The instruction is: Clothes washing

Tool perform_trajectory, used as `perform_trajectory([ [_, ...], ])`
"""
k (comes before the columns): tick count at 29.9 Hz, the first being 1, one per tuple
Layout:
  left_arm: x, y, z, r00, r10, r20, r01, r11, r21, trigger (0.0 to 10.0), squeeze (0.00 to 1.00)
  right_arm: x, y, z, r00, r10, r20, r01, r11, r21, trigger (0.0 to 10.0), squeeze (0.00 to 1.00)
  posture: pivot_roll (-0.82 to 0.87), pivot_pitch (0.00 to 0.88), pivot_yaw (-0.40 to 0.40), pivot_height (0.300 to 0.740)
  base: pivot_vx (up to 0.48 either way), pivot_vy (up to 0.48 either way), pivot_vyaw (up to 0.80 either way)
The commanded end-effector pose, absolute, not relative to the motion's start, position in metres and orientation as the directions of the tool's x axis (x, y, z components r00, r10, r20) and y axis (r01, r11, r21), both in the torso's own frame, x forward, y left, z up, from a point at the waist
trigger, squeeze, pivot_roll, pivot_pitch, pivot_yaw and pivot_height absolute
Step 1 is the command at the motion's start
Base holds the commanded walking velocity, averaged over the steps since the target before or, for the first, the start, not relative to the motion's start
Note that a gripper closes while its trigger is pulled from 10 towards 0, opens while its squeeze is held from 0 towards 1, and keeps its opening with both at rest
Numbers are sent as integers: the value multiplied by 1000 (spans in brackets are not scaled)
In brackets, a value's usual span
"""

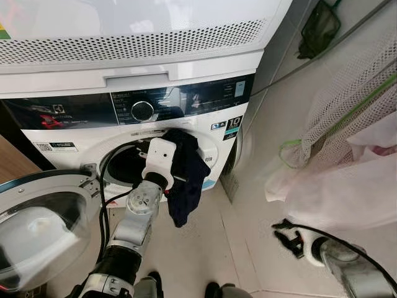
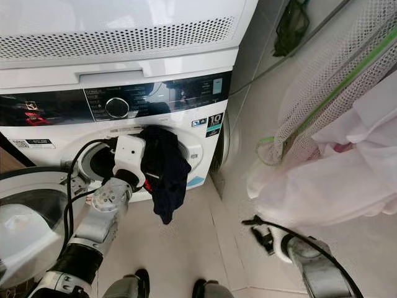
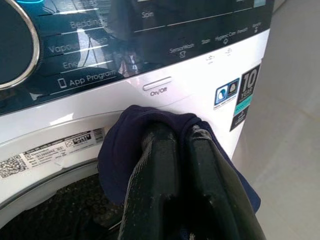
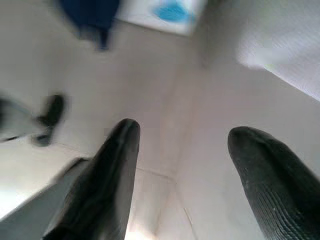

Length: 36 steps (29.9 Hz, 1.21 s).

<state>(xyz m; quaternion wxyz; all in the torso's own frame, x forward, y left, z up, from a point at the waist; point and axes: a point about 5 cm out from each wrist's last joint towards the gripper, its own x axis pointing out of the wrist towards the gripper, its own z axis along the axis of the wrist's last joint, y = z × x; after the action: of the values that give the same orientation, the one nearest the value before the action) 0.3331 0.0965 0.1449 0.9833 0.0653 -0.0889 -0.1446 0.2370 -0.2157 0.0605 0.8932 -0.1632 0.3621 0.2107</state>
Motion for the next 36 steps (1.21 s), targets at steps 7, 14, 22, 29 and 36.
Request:
perform_trajectory([
  [7,329,92,142,935,-325,144,302,940,158,10000,0,211,-221,66,506,383,-773,-697,709,-105,10000,0,78,246,-76,740,0,0,0],
  [14,330,90,142,932,-333,142,311,937,159,10000,0,194,-226,59,393,381,-837,-792,602,-97,10000,0,75,247,-83,740,0,0,0],
  [22,329,89,140,930,-341,134,319,934,161,10000,0,187,-241,54,324,285,-902,-825,551,-122,10000,0,70,241,-82,740,0,0,0],
  [29,329,89,137,931,-341,128,319,933,165,10000,0,212,-264,43,554,117,-824,-623,714,-318,10000,0,58,229,-74,740,0,0,0],
  [36,330,87,138,931,-342,131,321,934,158,10000,0,200,-274,-6,550,-31,-834,-374,884,-280,10000,0,71,227,-77,740,0,0,0],
])
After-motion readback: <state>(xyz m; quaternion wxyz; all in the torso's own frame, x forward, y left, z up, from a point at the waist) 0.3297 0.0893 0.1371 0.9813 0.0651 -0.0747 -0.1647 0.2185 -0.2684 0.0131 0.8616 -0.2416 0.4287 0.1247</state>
